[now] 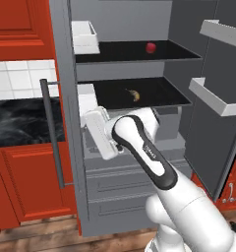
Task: Retrieve the apple and banana from the fridge and place them into the bowl on the dining table.
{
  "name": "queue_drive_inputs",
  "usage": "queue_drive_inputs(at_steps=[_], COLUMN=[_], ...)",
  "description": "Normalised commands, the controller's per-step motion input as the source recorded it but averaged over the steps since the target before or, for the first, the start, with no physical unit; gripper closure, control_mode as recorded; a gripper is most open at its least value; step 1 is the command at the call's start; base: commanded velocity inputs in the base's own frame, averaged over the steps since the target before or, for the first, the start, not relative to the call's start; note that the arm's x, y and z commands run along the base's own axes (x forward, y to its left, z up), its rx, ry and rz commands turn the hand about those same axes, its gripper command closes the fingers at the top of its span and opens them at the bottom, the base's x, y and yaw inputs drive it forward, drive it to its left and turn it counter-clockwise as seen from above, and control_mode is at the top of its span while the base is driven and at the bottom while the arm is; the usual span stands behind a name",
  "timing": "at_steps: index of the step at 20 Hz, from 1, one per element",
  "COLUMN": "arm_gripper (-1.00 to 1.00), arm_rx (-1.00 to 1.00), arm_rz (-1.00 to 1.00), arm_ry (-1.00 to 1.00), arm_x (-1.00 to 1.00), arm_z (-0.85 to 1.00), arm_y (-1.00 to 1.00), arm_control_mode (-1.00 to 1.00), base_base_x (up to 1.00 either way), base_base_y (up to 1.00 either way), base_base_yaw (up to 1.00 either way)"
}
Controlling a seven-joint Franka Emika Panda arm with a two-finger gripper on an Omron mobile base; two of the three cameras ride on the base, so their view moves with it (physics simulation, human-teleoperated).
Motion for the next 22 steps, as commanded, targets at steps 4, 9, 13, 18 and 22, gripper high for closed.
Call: queue_drive_inputs(at_steps=[4, 9, 13, 18, 22], arm_gripper=[-1.00, -1.00, -1.00, -1.00, -1.00], arm_rx=[-0.07, -0.03, 0.00, -0.22, -0.36], arm_rz=[-0.04, -0.12, -0.08, -0.01, 0.01], arm_ry=[0.10, 0.07, 0.09, -0.01, -0.26], arm_x=[0.79, -0.61, -0.47, -0.32, -0.38], arm_z=[-0.06, 0.45, 0.56, 0.18, -0.05], arm_y=[1.00, -0.27, -0.91, -0.84, -1.00], arm_control_mode=[-1.00, -1.00, -1.00, -1.00, -1.00], base_base_x=[0.00, 0.00, 0.00, 0.00, 0.00], base_base_y=[0.00, 0.00, 0.00, 0.00, 0.00], base_base_yaw=[0.00, 0.00, 0.00, 0.00, 0.00])
